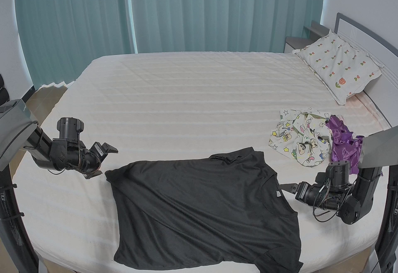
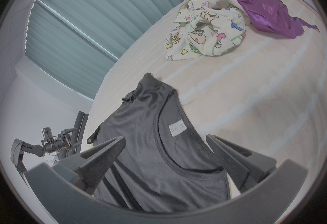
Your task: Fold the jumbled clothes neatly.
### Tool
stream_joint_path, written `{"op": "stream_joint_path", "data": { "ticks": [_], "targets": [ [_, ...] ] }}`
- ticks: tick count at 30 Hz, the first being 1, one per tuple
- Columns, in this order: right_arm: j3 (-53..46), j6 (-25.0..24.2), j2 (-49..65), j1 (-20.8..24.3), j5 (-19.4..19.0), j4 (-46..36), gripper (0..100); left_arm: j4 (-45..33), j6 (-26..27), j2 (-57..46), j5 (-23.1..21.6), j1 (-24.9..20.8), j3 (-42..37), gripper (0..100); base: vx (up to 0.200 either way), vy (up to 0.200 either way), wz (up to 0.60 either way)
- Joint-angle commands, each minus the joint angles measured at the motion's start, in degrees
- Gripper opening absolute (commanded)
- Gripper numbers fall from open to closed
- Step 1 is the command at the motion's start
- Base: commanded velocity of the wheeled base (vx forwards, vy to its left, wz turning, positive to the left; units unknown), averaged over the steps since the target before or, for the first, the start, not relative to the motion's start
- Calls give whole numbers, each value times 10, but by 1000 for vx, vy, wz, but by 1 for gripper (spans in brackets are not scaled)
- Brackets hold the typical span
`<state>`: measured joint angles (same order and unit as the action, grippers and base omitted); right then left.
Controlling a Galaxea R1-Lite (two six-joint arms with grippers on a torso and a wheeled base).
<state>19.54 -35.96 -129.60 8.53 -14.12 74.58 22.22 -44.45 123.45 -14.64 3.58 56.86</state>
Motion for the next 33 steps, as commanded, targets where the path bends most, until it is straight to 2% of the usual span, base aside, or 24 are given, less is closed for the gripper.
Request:
{"op": "stream_joint_path", "data": {
  "ticks": [1, 6, 8, 11, 15, 19, 32, 33],
  "targets": [
    [37, 1, 13, 1, 1, -8, 100, 5, -20, -48, 0, -32, -47, 100, 0, 0, 0],
    [199, -2, -11, 1, 14, -129, 100, 12, -78, -110, 0, -51, -131, 100, 0, 0, 0],
    [260, -24, -44, 3, 15, -156, 100, 31, -98, -117, -2, -53, -163, 100, 0, 0, 0],
    [354, -66, -99, 14, 27, -175, 100, 105, -128, -111, -2, -54, -212, 100, 0, 0, 0],
    [444, -68, -145, 21, 38, -227, 100, 209, -141, -82, -1, -56, -246, 100, 0, 0, 0],
    [488, -68, -152, 26, 38, -271, 100, 244, -158, -52, 3, -61, -250, 100, 0, 0, 0],
    [582, -60, -223, 49, 38, -278, 100, 244, -173, -39, 8, -59, -251, 100, 0, 0, 0],
    [589, -61, -226, 49, 40, -280, 0, 244, -173, -38, 8, -59, -251, 100, 0, 0, 0]
  ]
}}
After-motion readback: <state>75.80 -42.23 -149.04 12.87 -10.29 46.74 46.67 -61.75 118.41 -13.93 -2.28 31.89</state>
